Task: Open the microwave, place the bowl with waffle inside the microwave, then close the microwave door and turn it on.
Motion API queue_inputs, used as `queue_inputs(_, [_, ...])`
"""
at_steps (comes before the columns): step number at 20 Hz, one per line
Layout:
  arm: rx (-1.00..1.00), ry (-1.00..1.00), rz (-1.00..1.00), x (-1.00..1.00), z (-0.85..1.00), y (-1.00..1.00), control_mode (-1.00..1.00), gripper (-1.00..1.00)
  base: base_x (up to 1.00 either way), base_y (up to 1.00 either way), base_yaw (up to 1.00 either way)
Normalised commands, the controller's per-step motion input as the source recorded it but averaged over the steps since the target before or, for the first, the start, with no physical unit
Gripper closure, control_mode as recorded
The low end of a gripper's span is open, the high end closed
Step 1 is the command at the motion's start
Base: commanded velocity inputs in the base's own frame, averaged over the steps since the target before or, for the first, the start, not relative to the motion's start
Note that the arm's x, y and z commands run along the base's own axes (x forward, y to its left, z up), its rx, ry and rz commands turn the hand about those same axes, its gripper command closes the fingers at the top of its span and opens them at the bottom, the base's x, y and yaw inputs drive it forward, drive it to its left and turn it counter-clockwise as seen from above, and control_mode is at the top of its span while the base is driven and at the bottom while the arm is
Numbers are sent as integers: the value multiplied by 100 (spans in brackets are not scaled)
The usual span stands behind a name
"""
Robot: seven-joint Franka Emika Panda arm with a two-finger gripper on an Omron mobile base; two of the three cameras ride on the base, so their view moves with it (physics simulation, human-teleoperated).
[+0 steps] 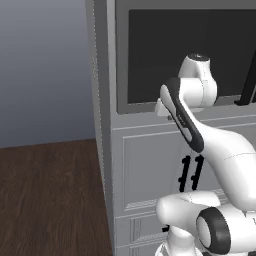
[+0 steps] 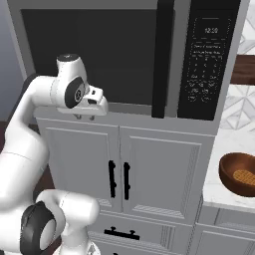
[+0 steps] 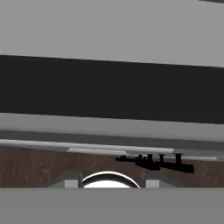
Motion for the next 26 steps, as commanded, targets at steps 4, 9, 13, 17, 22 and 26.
queue_inputs(4, [0,0,0,-47,-8,-23,-100,-100,0,0,0])
queue_inputs(9, [0,-1,-1,-92,-49,-42,-100,-100,0,0,0])
queue_inputs(13, [0,-6,-1,-82,-61,-7,-100,-100,0,0,0])
queue_inputs(17, [0,-5,-2,-57,-43,0,-100,-100,0,0,0])
queue_inputs(22, [0,0,-5,-31,-19,0,-100,-100,0,0,0])
queue_inputs(26, [0,0,-1,-5,-2,-4,100,-100,-6,-38,-5])
